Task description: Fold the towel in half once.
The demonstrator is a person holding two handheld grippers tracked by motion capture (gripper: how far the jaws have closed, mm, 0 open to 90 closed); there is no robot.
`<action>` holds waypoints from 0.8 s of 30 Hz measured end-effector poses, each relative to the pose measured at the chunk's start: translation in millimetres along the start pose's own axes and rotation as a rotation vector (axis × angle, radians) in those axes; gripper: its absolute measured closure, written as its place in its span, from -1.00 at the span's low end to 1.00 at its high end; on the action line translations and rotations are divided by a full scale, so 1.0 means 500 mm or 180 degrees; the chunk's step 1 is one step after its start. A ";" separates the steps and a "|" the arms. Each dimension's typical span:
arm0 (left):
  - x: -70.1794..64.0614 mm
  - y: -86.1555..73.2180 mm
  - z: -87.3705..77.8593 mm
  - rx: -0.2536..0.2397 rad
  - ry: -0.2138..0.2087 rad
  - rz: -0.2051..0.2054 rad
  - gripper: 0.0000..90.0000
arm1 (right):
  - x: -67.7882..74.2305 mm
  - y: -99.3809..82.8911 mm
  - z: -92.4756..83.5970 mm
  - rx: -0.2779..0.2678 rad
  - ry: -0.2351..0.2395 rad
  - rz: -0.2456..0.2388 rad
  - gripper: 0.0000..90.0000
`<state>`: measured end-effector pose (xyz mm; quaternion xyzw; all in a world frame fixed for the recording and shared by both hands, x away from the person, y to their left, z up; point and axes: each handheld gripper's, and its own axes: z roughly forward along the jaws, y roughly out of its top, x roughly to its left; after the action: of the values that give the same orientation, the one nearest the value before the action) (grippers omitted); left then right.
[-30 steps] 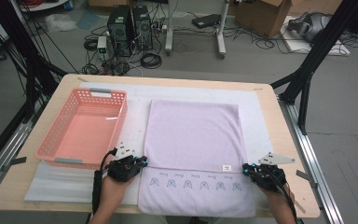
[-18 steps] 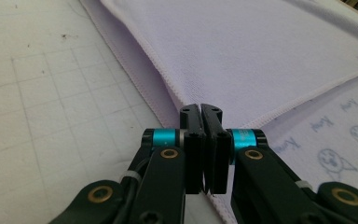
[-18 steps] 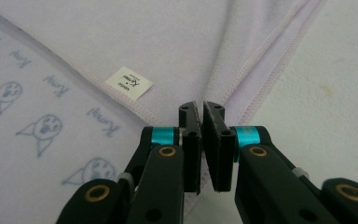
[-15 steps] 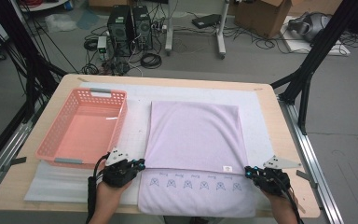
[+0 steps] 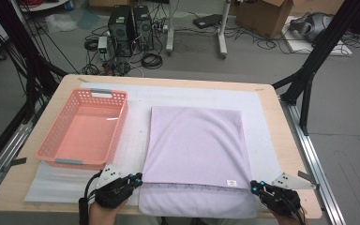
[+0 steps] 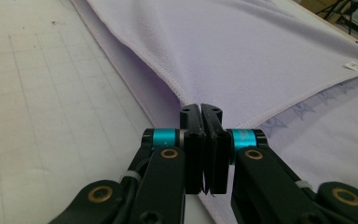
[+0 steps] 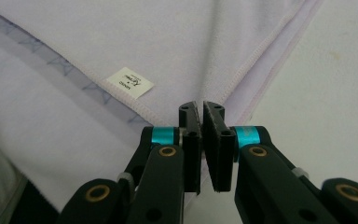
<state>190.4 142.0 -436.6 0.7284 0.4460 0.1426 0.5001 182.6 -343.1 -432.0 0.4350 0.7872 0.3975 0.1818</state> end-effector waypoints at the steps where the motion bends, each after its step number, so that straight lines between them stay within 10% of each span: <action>1: -0.002 -0.003 -0.005 0.0009 -0.0004 0.0013 0.94 | 0.004 -0.003 -0.005 0.0004 0.0006 0.0013 0.90; 24: -0.052 -0.073 -0.087 0.0091 -0.0132 0.0048 0.94 | 0.066 -0.067 -0.083 0.0040 0.0198 -0.0074 0.91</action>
<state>128.7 151.3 -441.6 0.7416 0.4321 0.1249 0.4977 120.0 -345.5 -430.7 0.4144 0.7999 0.4038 0.1592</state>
